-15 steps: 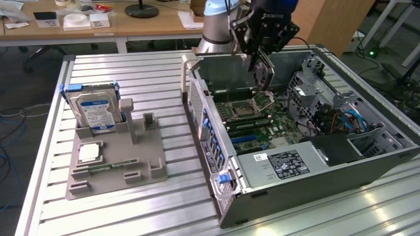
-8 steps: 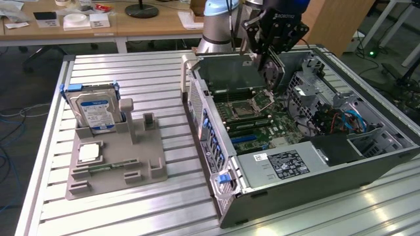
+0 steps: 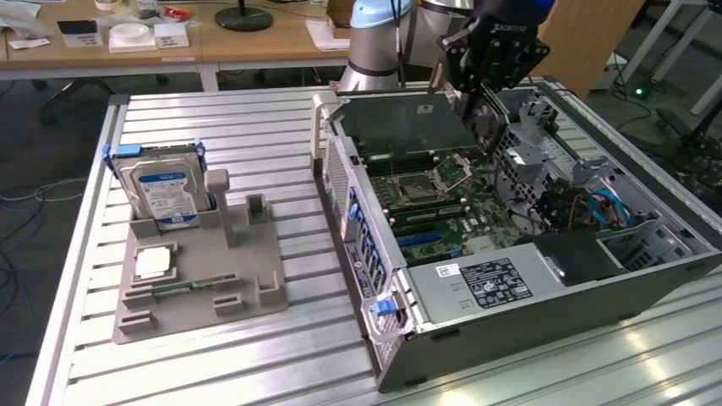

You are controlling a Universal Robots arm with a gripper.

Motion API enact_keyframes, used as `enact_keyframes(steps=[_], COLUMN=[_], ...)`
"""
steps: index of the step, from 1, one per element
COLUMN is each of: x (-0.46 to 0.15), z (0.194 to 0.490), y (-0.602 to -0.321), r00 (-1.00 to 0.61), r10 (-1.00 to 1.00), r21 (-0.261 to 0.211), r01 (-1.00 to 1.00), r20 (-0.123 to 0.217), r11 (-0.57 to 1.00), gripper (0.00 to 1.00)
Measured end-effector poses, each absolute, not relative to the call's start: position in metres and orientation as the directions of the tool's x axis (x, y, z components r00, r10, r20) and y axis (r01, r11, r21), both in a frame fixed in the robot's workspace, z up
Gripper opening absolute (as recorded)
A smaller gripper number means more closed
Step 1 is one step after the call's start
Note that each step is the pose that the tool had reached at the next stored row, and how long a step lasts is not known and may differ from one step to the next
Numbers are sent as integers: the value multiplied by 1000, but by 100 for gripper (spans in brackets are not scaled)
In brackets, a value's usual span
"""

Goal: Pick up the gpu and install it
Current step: 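Pick up the gpu and move the gpu toward the slot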

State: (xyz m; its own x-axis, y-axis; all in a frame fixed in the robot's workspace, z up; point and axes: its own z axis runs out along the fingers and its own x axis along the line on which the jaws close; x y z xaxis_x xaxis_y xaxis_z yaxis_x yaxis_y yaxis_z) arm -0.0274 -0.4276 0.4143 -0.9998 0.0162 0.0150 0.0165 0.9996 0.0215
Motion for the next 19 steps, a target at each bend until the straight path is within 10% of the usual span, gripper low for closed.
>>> enact_keyframes(steps=[19], x=[-4], z=[414], y=[-428], r00=[-1000], r10=[16], r21=[22], r01=[16], r20=[15], r11=[1000], gripper=[28])
